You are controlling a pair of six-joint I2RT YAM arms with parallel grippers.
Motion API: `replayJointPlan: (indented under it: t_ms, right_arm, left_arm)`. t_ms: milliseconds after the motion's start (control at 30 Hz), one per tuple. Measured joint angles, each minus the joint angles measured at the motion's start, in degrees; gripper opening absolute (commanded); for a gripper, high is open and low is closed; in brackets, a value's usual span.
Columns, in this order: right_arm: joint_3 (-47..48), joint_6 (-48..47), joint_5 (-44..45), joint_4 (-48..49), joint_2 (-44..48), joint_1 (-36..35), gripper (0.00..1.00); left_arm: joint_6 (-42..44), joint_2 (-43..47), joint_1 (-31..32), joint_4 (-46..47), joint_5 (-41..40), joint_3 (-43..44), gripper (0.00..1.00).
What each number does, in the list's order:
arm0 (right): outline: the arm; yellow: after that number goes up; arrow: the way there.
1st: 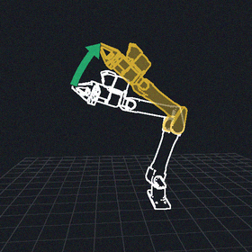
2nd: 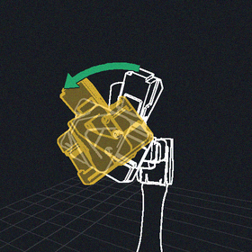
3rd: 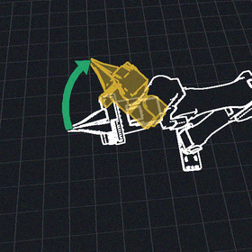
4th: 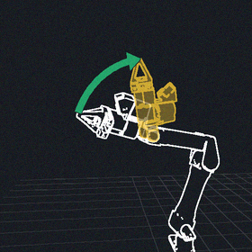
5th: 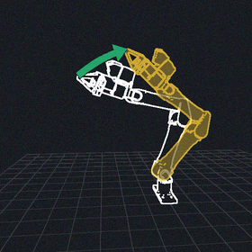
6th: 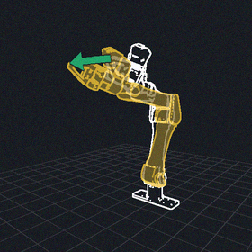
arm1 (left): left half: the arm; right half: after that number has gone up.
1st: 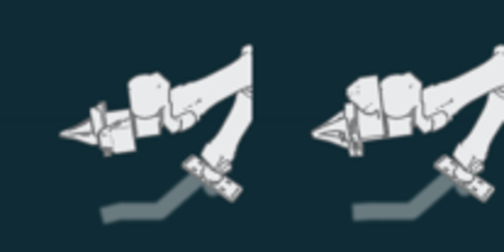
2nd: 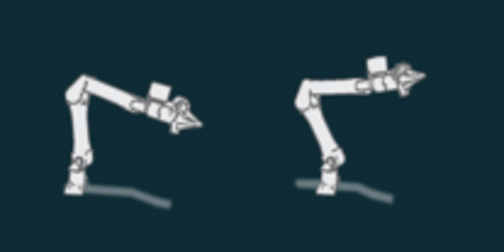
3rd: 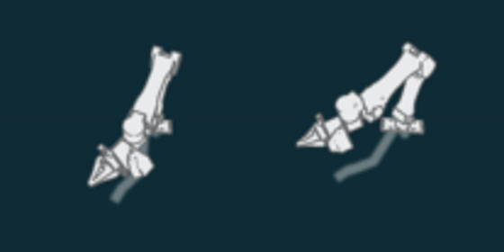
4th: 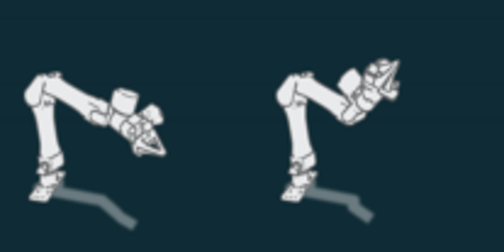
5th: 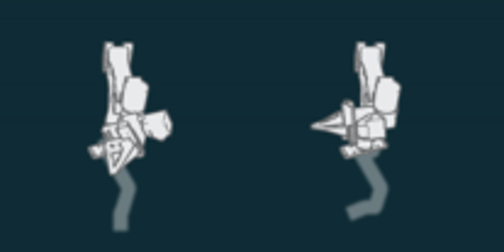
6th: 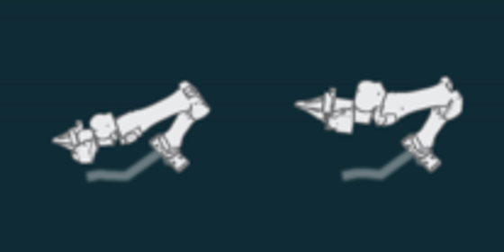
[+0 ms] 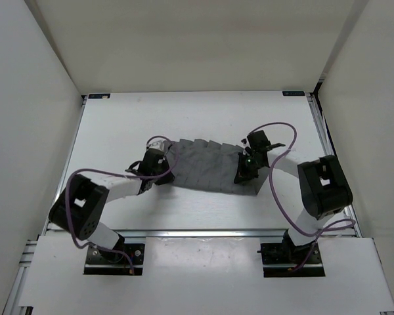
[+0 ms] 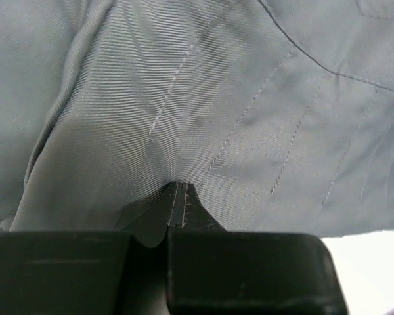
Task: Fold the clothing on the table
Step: Fold the skirt
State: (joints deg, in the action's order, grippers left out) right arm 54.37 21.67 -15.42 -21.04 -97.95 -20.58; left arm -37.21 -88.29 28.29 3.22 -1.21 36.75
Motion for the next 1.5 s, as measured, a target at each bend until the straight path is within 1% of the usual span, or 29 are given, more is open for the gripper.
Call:
replayJointPlan:
  t_ms: [100, 167, 233, 267, 300, 433, 567, 667, 767, 867, 933, 967, 1000, 1033, 1133, 1333, 1433, 1500]
  right_arm:
    - [-3.9, 0.0, -0.4, -1.0, 3.6, -0.5, 0.02]
    - [-5.2, -0.1, -0.6, -2.5, 5.6, -0.4, 0.17]
    - [-5.2, -0.8, -1.0, -3.9, 7.7, 0.2, 0.36]
    - [-4.9, -1.6, -1.2, -4.7, 9.4, 0.8, 0.72]
    - [-4.5, -1.4, -1.2, -5.4, 11.2, 1.5, 0.99]
    - [-1.3, -3.0, -1.3, -6.7, 18.5, 6.2, 0.99]
    - [-0.7, -4.0, -0.7, -7.9, 23.7, 11.8, 0.99]
    - [-3.6, -4.0, 0.6, -8.4, 24.9, 14.8, 0.99]
    - [-8.8, -3.7, 1.5, -8.8, 24.8, 16.6, 0.99]
    - [-13.4, -2.7, 1.1, -8.7, 24.2, 17.8, 1.00]
    - [-15.6, -2.3, -0.3, -6.7, 23.6, 18.8, 0.99]
    - [-16.5, -1.9, -1.1, -5.6, 23.3, 19.3, 0.96]
    - [-17.1, -1.6, -1.7, -4.7, 22.9, 19.6, 0.95]
    - [-17.4, -1.1, -2.4, -3.5, 22.2, 20.2, 0.92]
    - [-17.7, 0.4, -4.3, -0.5, 20.3, 21.3, 0.92]
    - [-17.7, 3.5, -6.6, 5.3, 18.0, 21.2, 0.92]
    - [-17.6, 5.4, -8.3, 8.9, 16.2, 21.0, 0.90]
    - [-17.3, 6.5, -9.1, 11.5, 14.9, 20.2, 0.86]
  left_arm:
    - [-1.8, 5.3, 2.2, 1.9, 0.2, -6.0, 0.00]
    - [-2.6, 7.5, 2.7, 2.0, 1.3, -8.1, 0.00]
    - [-2.9, 8.7, 2.2, 0.9, 2.4, -8.3, 0.01]
    - [-2.8, 9.3, 1.8, 0.0, 2.9, -8.1, 0.09]
    - [-2.6, 10.1, 1.5, -0.9, 3.4, -7.7, 0.17]
    - [-1.5, 16.0, -1.1, -4.3, 4.1, -5.1, 0.26]
    - [0.6, 21.4, -7.2, -5.7, 4.4, -2.9, 0.26]
    - [2.1, 22.9, -12.3, -7.0, 4.2, -3.5, 0.26]
    - [2.8, 23.9, -15.4, -8.0, 4.3, -6.1, 0.26]
    - [3.1, 24.4, -16.1, -9.2, 4.5, -8.5, 0.22]
    - [3.3, 24.3, -16.0, -9.6, 4.9, -9.3, 0.19]
    - [3.4, 24.3, -15.8, -9.7, 5.0, -9.4, 0.18]
    - [3.4, 24.3, -15.8, -9.6, 5.1, -9.5, 0.18]
    - [3.4, 24.3, -15.8, -9.6, 5.2, -9.6, 0.17]
    - [3.3, 24.3, -15.7, -9.2, 5.3, -10.2, 0.17]
    - [3.3, 24.4, -15.7, -8.8, 5.2, -10.7, 0.16]
    - [3.4, 24.2, -15.7, -8.5, 4.8, -11.4, 0.14]
    - [3.3, 23.6, -15.7, -8.0, 4.6, -12.2, 0.14]
